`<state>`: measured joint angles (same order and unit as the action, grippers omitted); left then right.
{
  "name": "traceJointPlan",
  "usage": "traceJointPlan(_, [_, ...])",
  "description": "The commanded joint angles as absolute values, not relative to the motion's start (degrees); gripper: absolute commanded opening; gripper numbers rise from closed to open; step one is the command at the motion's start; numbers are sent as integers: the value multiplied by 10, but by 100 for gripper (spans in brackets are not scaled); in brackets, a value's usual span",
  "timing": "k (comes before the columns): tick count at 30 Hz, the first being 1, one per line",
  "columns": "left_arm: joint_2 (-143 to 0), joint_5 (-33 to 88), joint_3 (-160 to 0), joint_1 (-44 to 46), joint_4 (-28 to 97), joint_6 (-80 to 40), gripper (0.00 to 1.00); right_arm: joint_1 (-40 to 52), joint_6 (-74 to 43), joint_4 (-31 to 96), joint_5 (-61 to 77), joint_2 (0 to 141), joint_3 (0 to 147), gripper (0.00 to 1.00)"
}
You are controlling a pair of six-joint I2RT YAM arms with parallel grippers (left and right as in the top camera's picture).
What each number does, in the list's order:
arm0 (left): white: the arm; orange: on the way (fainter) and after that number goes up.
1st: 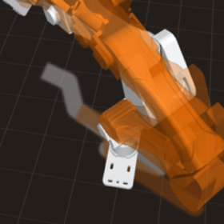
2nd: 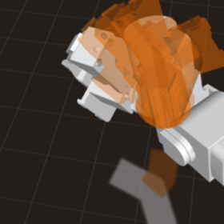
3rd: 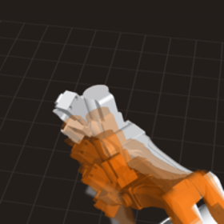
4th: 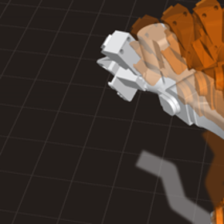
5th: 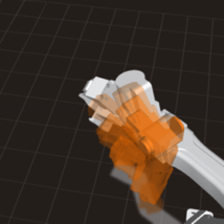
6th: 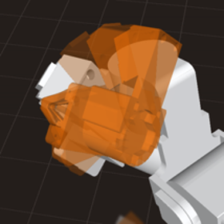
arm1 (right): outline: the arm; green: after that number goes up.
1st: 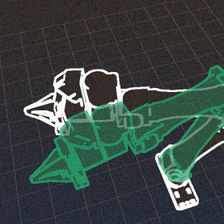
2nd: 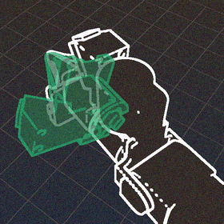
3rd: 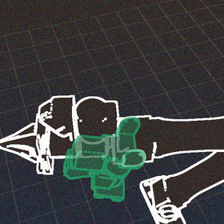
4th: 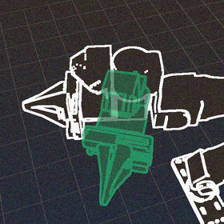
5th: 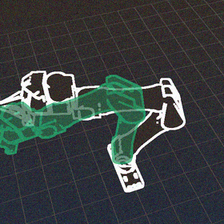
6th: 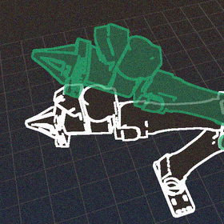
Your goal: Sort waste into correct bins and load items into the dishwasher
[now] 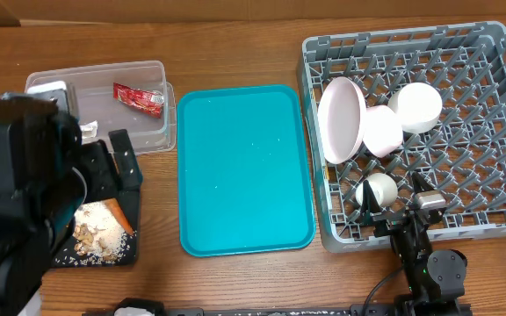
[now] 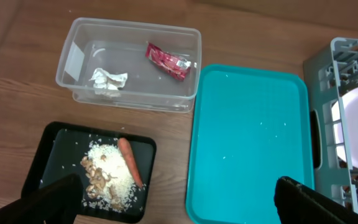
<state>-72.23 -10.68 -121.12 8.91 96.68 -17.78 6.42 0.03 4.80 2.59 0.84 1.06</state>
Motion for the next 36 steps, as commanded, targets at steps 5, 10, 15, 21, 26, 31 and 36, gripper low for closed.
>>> traceJointPlan(5, [-731, -120, -1210, 86, 968, -171, 100, 62, 3, 46, 27, 3, 5, 100])
traceJointPlan(10, [-739, -119, -1209, 90, 968, -171, 100, 62, 3, 46, 27, 3, 5, 100])
traceJointPlan(15, [-702, -130, -1179, 94, 889, -161, 100, 62, 3, 46, 27, 3, 5, 100])
traceJointPlan(21, [-571, -76, -983, 81, 675, -90, 100, 62, 3, 46, 27, 3, 5, 100])
traceJointPlan(26, [-446, -75, -772, 61, 547, -85, 100, 62, 3, 46, 27, 3, 5, 100])
traceJointPlan(31, [-316, -78, -568, 48, 422, -78, 100, 62, 3, 46, 27, 3, 5, 100])
traceJointPlan(36, [-190, -44, -392, 23, 305, -79, 100, 62, 3, 46, 27, 3, 5, 100])
